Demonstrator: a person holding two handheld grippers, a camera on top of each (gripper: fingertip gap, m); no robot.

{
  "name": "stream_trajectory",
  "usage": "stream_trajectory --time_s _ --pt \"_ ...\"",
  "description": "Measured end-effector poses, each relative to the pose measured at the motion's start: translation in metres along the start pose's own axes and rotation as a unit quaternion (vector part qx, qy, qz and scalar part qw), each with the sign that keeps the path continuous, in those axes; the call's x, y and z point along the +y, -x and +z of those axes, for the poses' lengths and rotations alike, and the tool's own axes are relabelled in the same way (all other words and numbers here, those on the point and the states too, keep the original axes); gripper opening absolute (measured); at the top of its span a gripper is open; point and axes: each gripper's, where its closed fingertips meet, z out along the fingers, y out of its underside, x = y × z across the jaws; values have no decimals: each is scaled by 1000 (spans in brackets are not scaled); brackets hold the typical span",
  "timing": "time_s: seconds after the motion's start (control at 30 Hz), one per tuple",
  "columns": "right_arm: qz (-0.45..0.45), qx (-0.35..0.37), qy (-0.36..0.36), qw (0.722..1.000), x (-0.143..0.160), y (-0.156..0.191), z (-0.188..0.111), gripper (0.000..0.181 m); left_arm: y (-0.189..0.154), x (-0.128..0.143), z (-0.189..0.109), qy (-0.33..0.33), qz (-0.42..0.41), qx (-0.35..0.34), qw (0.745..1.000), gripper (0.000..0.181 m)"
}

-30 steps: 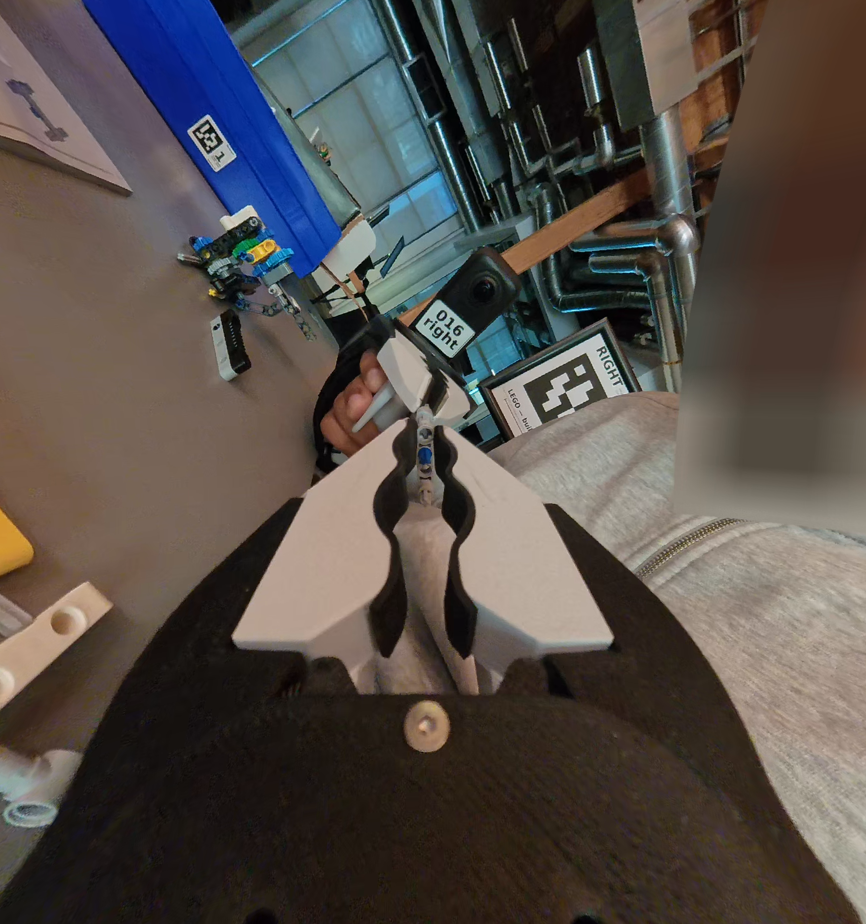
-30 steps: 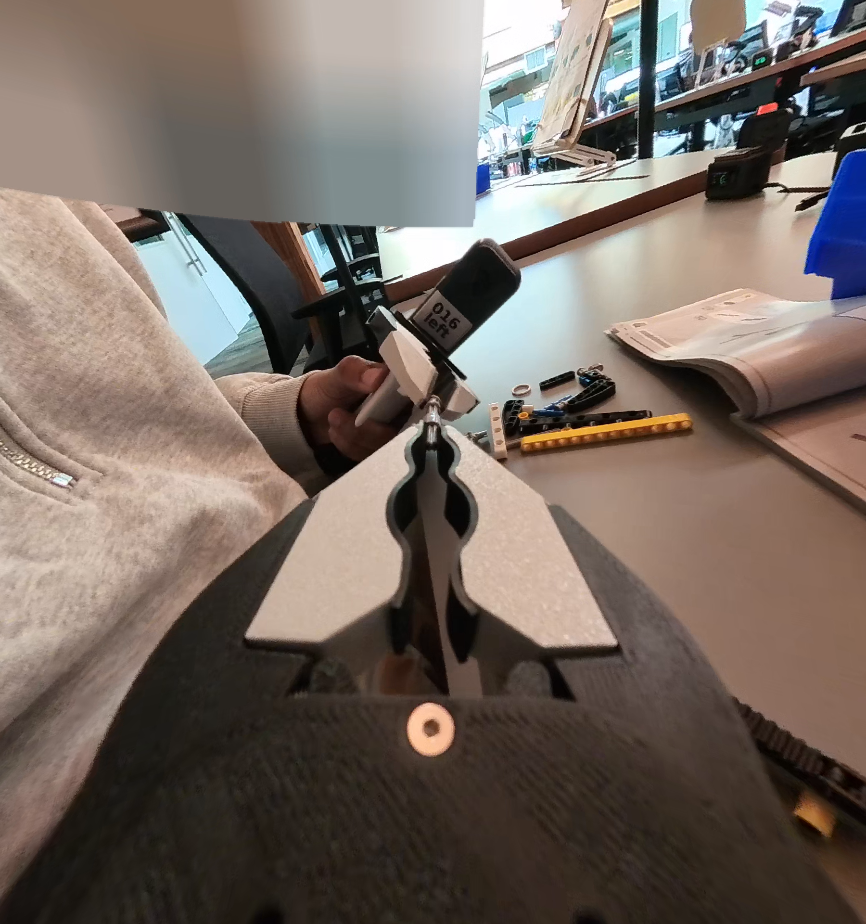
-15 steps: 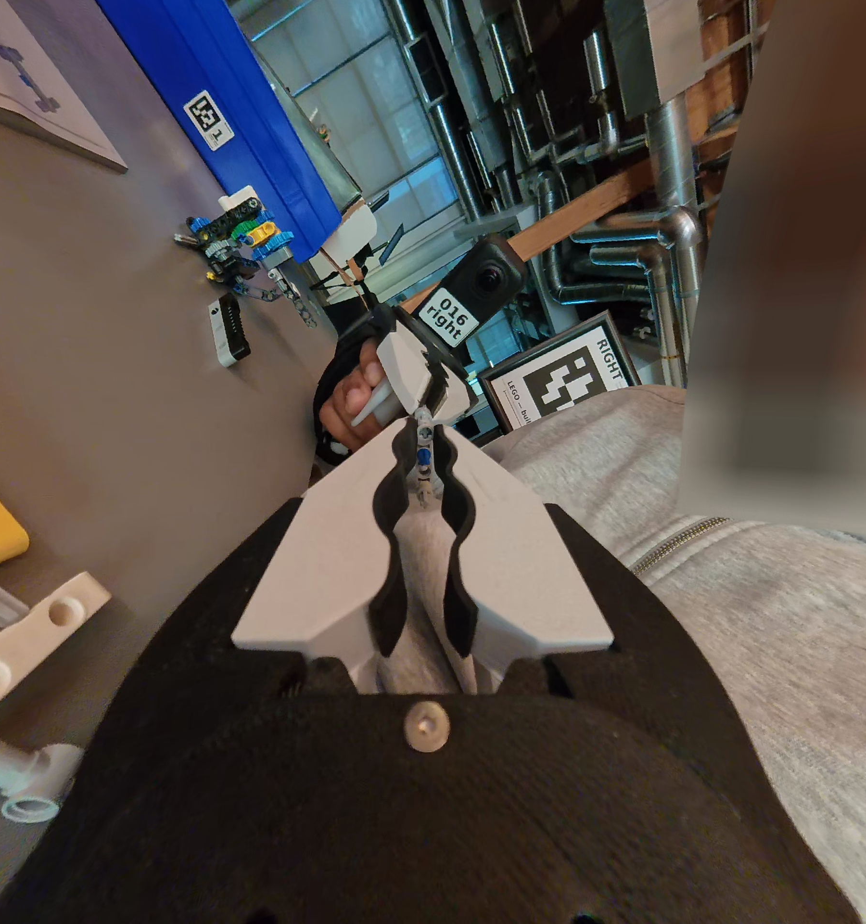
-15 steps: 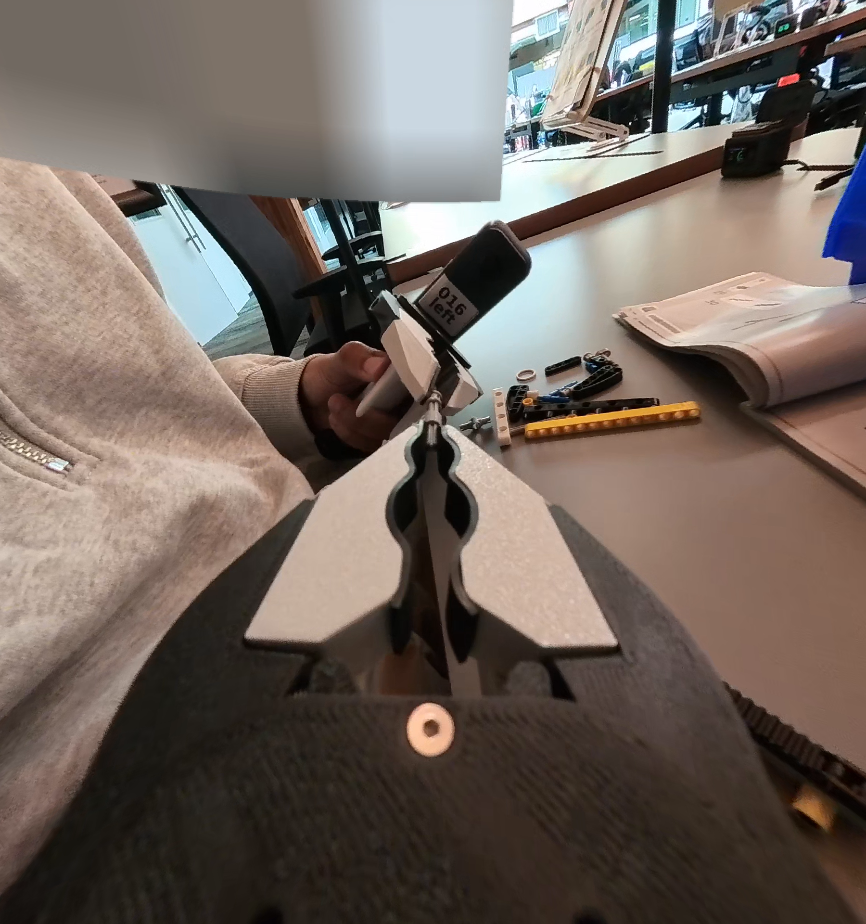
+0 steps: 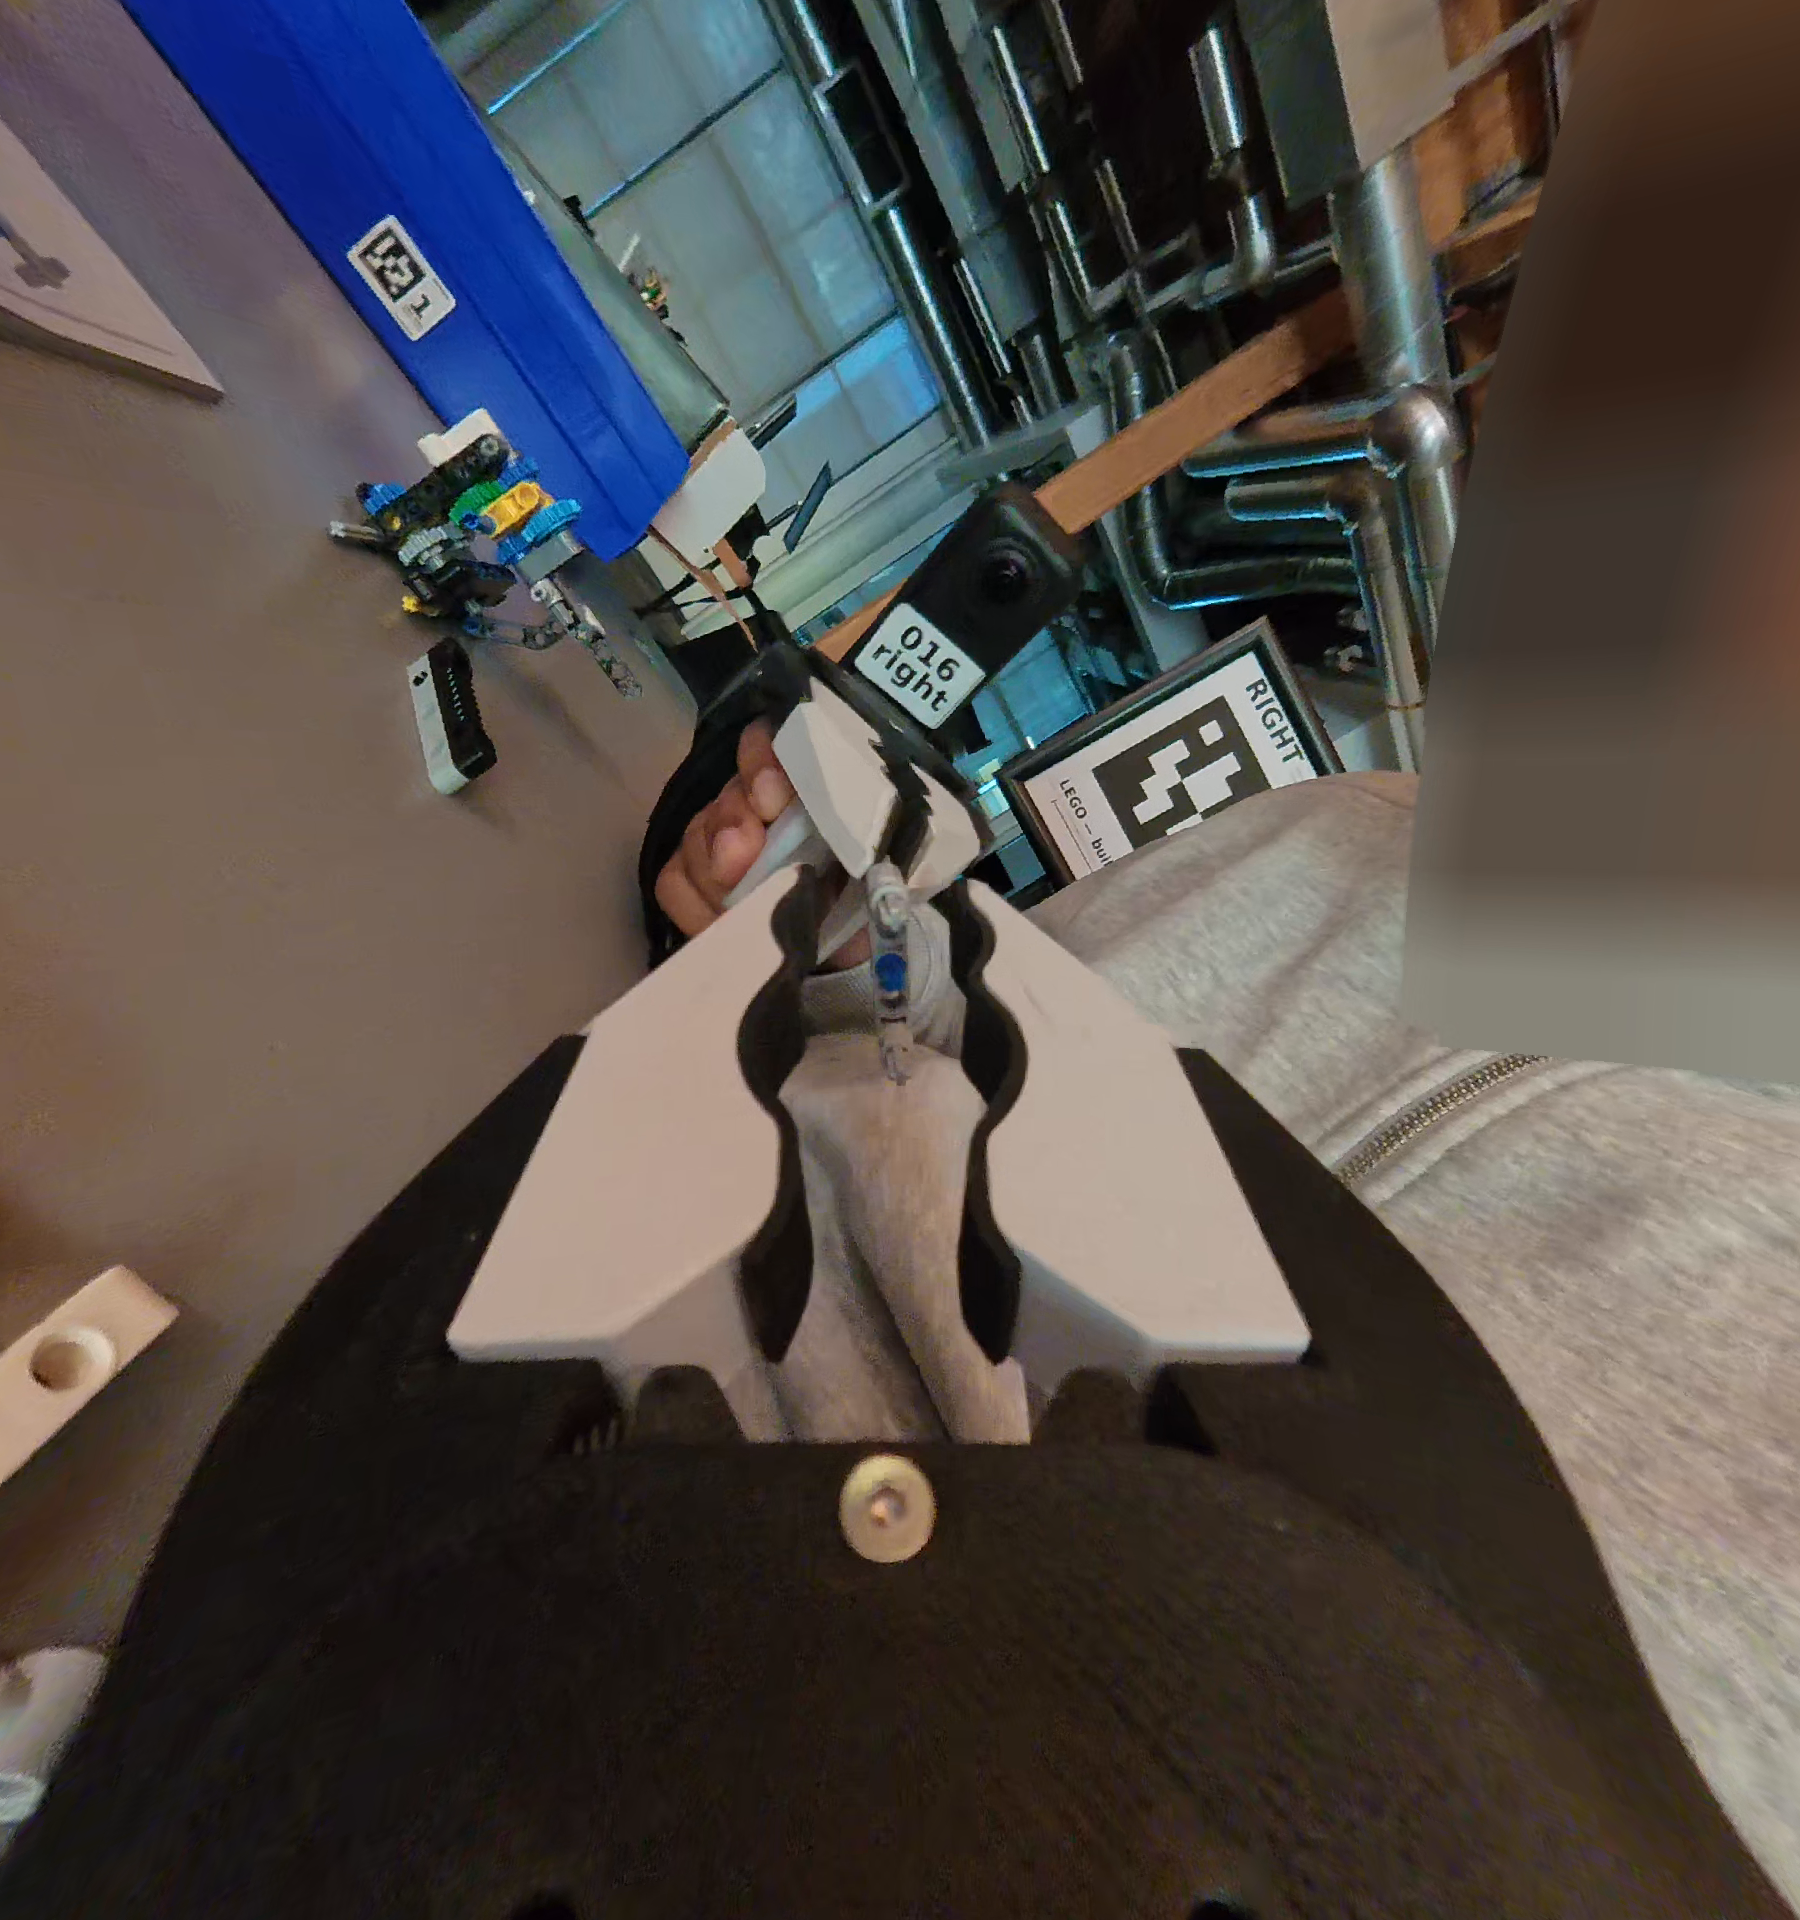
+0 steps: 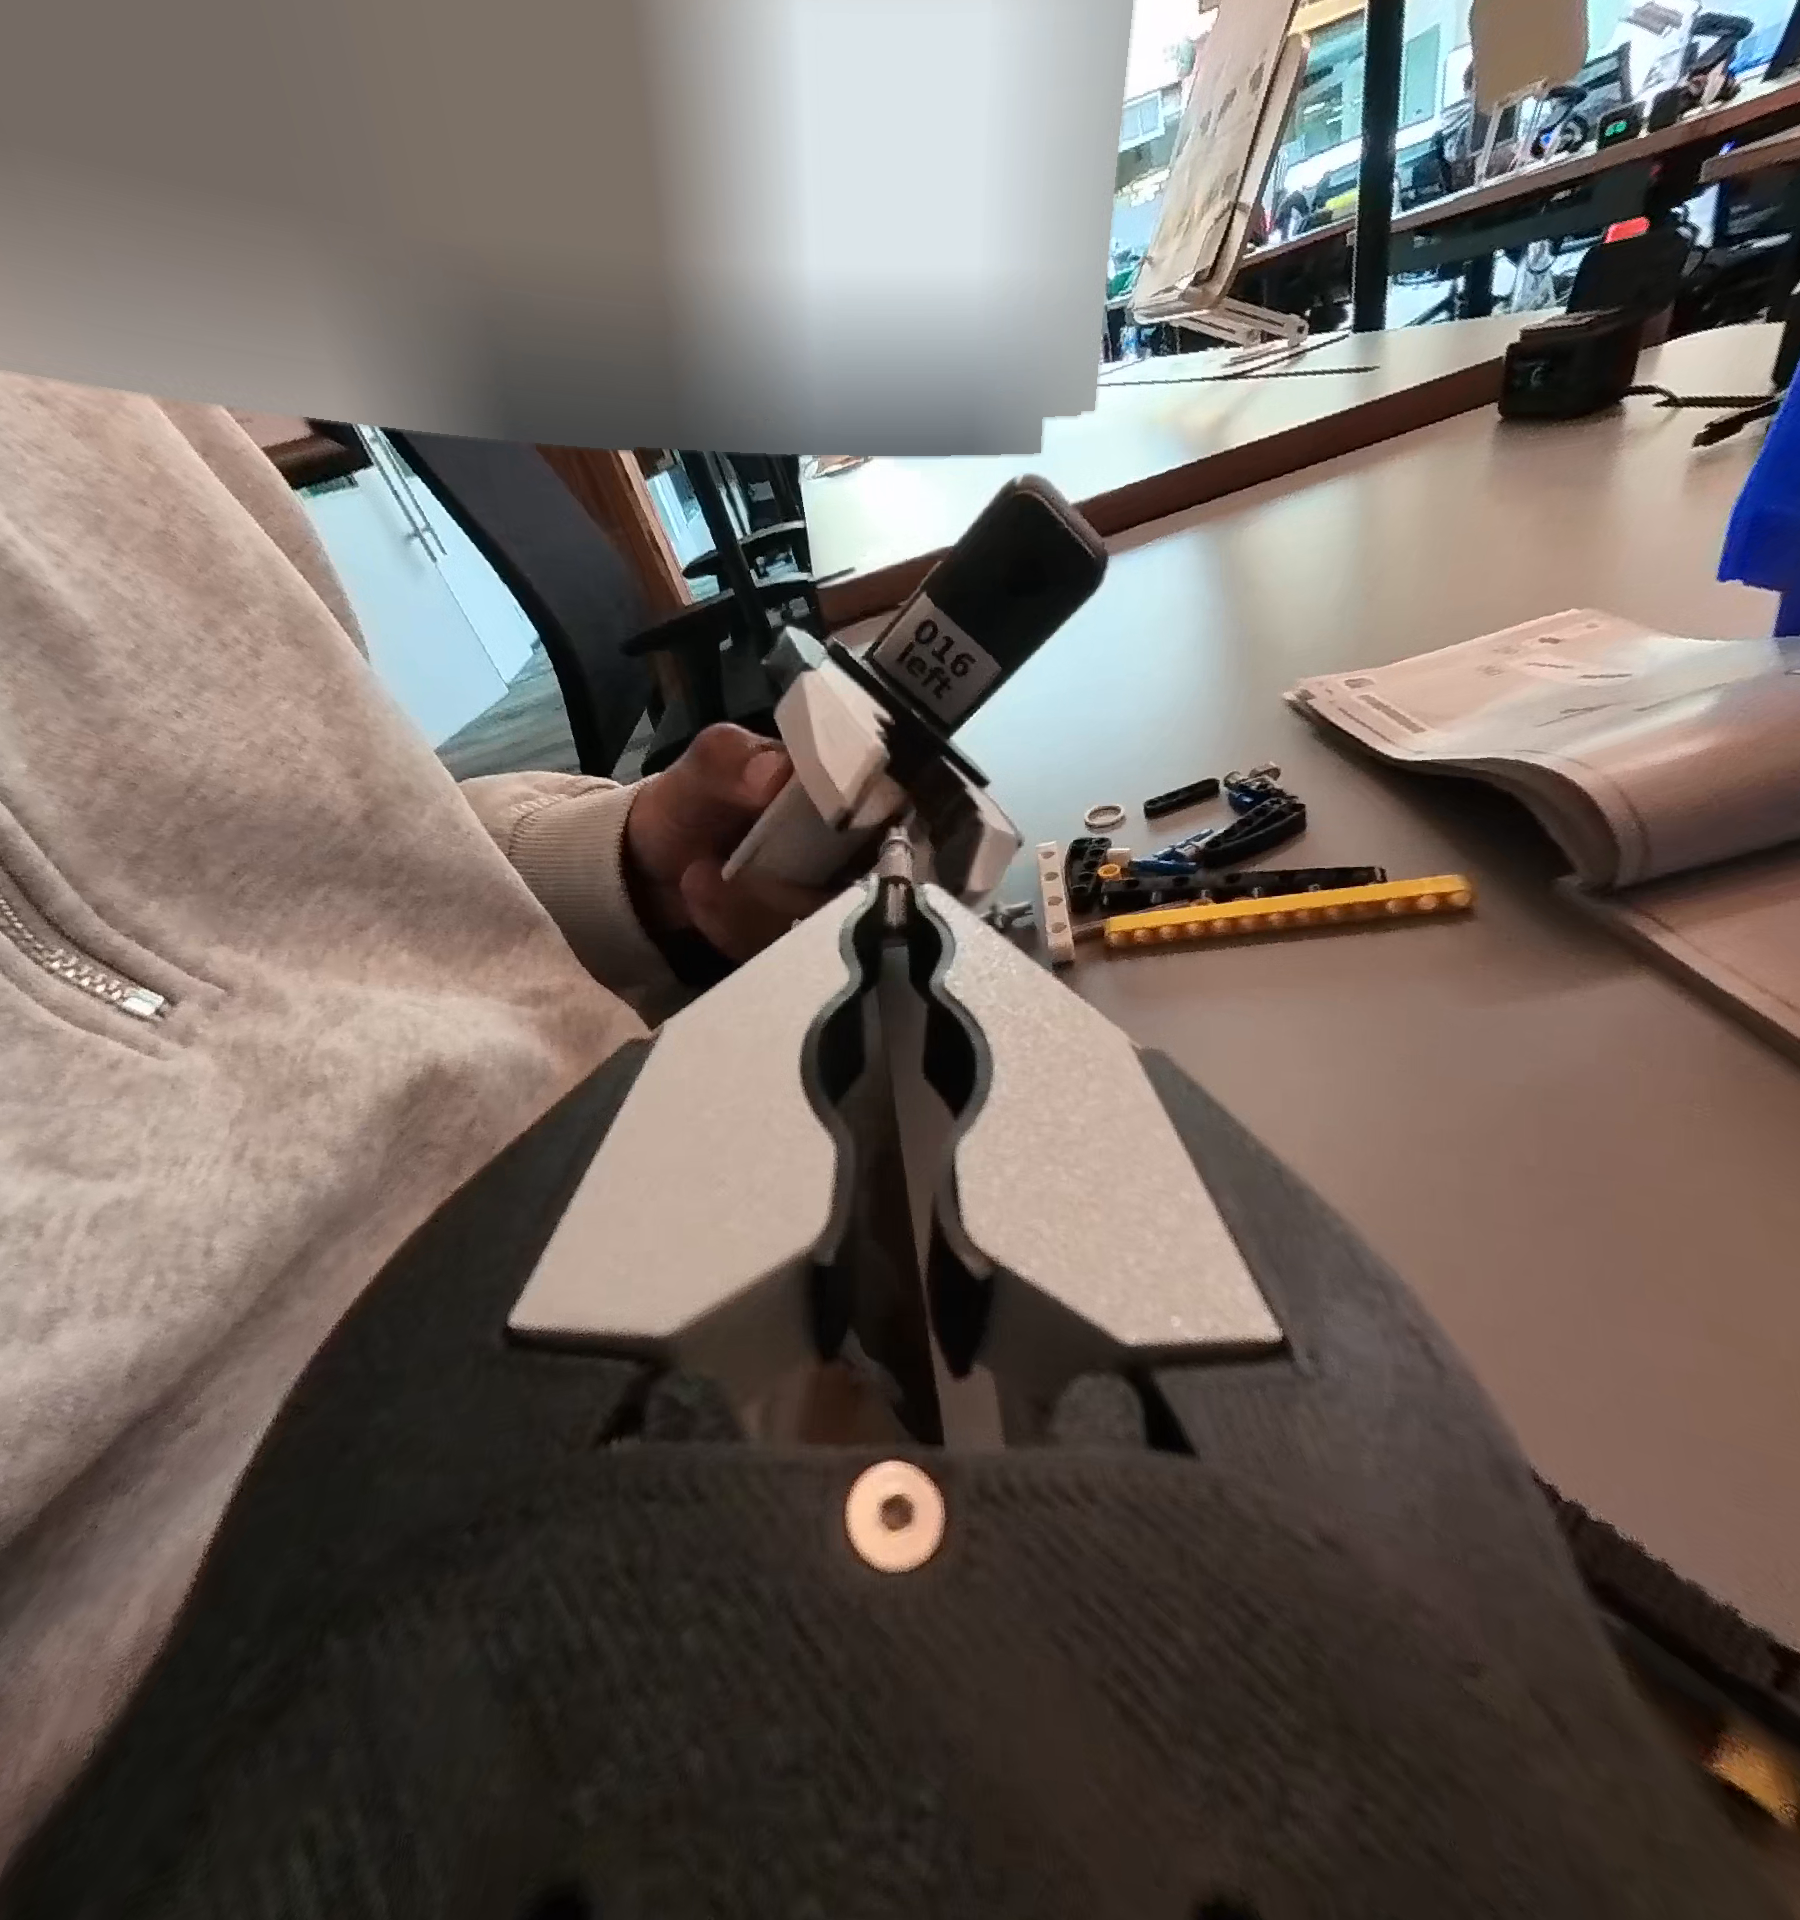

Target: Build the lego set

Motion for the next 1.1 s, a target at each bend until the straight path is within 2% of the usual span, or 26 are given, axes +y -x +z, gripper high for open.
stream_trajectory --time_s 0.2,0.47,1.1 --pt "41 7 -40 998 -11 -10 -9 2 -2 -11 -9 -26 25 -6 999 22" --pt "69 15 -47 996 -11 -16 -12 2 1 -8 -5 -9 82 -46 996 24" --pt "101 6 -68 993 -15 -19 -16 2 -3 -7 -4 -11 80 -32 996 25"
